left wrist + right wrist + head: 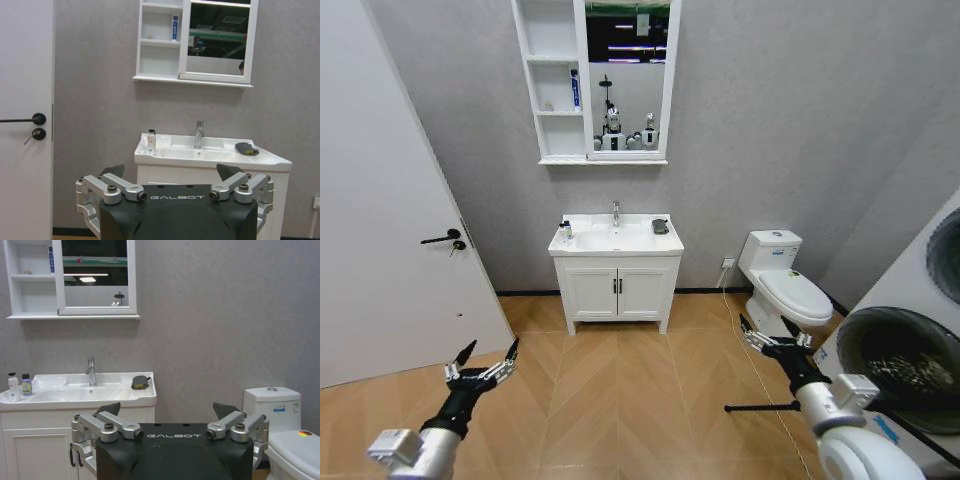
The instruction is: Move facial cleanser and shampoo from washbasin to cabinet, then wipe washbasin with towel.
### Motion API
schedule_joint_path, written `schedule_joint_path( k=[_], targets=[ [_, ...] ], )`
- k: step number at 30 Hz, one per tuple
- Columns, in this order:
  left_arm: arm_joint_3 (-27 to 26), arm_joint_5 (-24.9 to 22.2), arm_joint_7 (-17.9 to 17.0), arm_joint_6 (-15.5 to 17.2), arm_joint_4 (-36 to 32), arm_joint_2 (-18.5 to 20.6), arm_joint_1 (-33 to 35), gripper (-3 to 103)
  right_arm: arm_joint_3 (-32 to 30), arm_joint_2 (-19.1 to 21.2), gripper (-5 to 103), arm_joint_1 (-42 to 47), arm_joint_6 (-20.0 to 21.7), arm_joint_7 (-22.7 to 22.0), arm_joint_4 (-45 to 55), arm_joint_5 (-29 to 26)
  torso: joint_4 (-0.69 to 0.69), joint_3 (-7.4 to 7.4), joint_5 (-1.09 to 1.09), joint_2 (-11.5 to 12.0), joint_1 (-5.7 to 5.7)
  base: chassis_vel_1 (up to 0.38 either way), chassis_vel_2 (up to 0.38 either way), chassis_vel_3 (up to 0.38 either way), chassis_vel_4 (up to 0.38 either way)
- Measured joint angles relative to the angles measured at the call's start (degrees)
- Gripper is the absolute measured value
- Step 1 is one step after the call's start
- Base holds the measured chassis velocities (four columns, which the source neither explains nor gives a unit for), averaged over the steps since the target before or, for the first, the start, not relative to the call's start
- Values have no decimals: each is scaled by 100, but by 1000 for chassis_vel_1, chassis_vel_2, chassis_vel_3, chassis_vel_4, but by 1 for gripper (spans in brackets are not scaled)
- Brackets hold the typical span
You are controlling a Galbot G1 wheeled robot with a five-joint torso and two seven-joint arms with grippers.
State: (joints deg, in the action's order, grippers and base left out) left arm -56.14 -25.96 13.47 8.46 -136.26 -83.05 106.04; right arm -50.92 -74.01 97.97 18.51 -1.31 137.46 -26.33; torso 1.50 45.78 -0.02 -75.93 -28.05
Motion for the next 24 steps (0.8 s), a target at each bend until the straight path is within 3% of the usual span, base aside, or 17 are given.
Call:
schedule_joint_path(
  k=[10, 13, 16, 17, 18, 20, 22, 24],
  targets=[
    [-49, -61, 5, 12, -7, 94, 6, 100, -2, -53, 100, 43, -2, 10, 64, 68, 1, 0, 0, -1, 1, -18, 24, 35, -25],
    [-58, -72, 25, -6, 14, 107, 16, 100, 9, -64, 100, 80, -3, 10, 84, 121, -5, 1, 4, 0, 0, -130, 143, 138, -115],
    [-59, -78, 27, -13, 25, 110, 15, 100, 21, -70, 100, 96, -2, 9, 85, 157, 2, -2, 3, -2, 3, -223, 194, 170, -197],
    [-61, -102, 27, -14, 30, 136, 10, 100, 29, -70, 100, 90, 16, -3, 91, 171, 0, 2, 11, 1, -3, -77, 200, 148, -191],
    [-62, -107, 27, -14, 32, 148, -2, 100, 29, -70, 100, 83, 21, -7, 92, 173, -1, 1, -3, 1, -2, -155, 196, 148, -153],
    [-62, -112, 24, -11, 33, 158, -16, 100, 30, -74, 100, 80, 23, -10, 96, 174, -1, 0, -7, 0, -1, -155, 156, 163, -153],
    [-54, -117, 22, 1, 33, 164, -46, 100, 31, -79, 100, 86, 28, -15, 100, 174, 0, 2, 6, 1, -3, -146, 115, 130, -132],
    [-43, -117, 23, 4, 33, 164, -53, 100, 30, -79, 100, 92, 28, -15, 104, 175, 1, 1, 0, 1, -3, -150, 119, 133, -122]
  ],
)
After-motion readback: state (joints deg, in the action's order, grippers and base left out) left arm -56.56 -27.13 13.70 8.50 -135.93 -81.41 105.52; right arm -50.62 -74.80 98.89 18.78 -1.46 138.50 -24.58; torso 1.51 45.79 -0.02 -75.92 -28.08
